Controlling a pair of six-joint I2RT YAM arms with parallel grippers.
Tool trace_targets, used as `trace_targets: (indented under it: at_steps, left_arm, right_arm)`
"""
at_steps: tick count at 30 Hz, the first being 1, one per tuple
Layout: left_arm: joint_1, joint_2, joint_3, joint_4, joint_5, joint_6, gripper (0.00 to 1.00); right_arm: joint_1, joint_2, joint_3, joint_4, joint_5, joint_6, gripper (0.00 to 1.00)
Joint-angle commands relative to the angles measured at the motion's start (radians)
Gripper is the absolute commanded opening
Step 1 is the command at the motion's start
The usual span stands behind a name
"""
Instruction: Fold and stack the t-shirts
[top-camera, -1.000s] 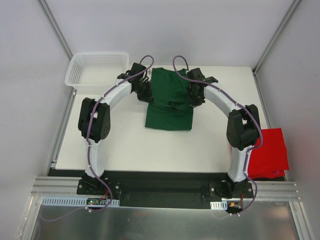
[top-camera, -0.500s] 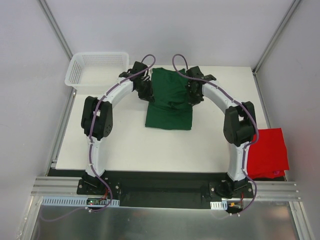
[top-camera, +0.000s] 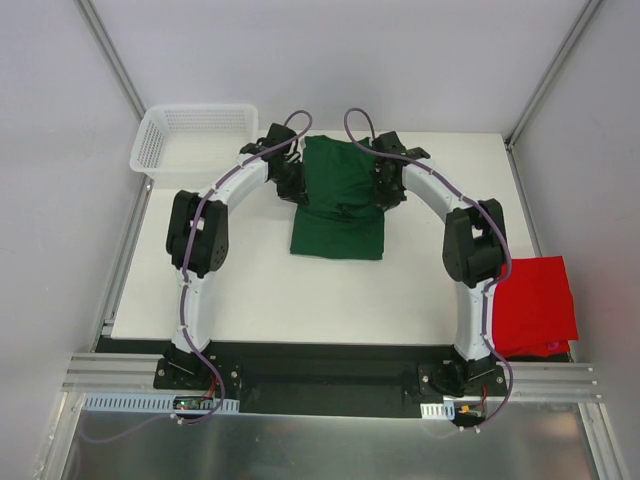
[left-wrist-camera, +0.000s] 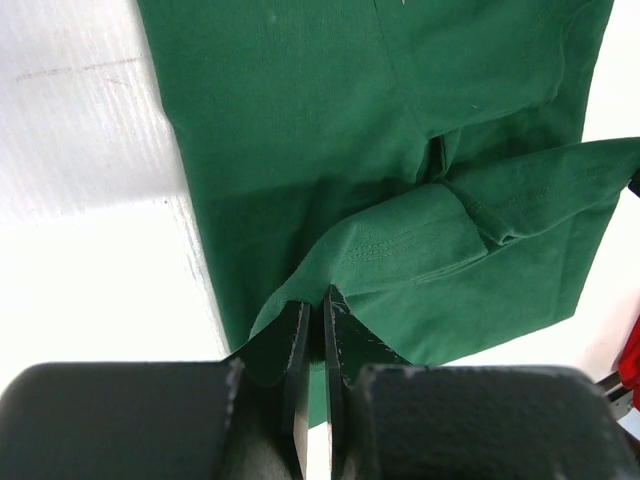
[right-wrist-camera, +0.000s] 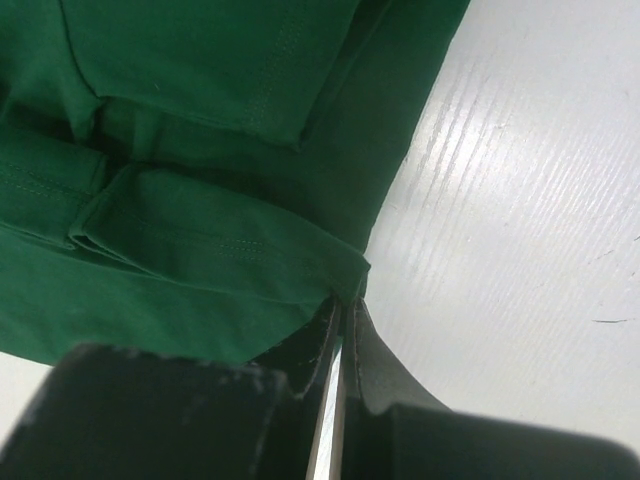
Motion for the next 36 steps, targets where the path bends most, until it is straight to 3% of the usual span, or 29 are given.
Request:
trace_targets:
  at_steps: [1,7,10,13,14,16,17,18,19,20,23,28,36]
  left_arm:
    - [0.007,0.018,0.044,-0.017,0.003,0.022,0.0]
    - [0.007,0.03,0.043,-0.017,0.009,0.019,0.0]
    - [0.007,0.03,0.04,-0.018,0.009,0.02,0.07]
    - [0.007,0.024,0.032,-0.017,0.003,0.022,0.29]
    - [0.007,0.019,0.031,-0.018,-0.001,0.027,0.47]
    - [0.007,0.012,0.02,-0.017,-0.014,0.025,0.62]
    - [0.006,0.001,0.017,-0.017,-0.023,0.025,0.7]
    - [0.004,-0.005,0.011,-0.017,-0.041,0.027,0.92]
    - [0.001,-0.014,0.003,-0.017,-0.058,0.027,0.99]
    - [-0.002,-0.031,-0.002,-0.017,-0.072,0.033,0.99]
    - [-0.02,-0.082,-0.023,-0.017,-0.123,0.04,0.99]
    - [-0.062,-0.158,-0.064,-0.017,-0.17,0.039,0.99]
    - [-0.097,-0.24,-0.179,-0.009,-0.149,-0.007,0.99]
  right_arm:
    - [-0.008,0.0,0.047,-0.023,0.004,-0.017,0.01]
    - [-0.009,0.009,0.05,-0.023,-0.005,-0.017,0.01]
    - [-0.009,0.014,0.05,-0.022,-0.007,-0.016,0.06]
    - [-0.011,0.017,0.047,-0.019,-0.007,-0.019,0.16]
    - [-0.011,0.014,0.044,-0.016,-0.004,-0.019,0.33]
    - [-0.011,0.011,0.033,-0.006,0.002,-0.02,0.46]
    - [-0.011,0.006,0.027,-0.003,0.01,-0.019,0.64]
    - [-0.011,-0.003,0.023,0.004,0.013,-0.017,0.68]
    - [-0.009,-0.014,0.001,0.018,0.018,-0.013,0.74]
    - [-0.008,-0.025,-0.014,0.032,0.03,-0.006,0.81]
    - [0.0,-0.087,-0.089,0.098,0.042,0.007,0.89]
    - [0.021,-0.204,-0.197,0.205,0.021,0.018,0.91]
    - [0.063,-0.293,-0.308,0.213,-0.027,0.06,0.93]
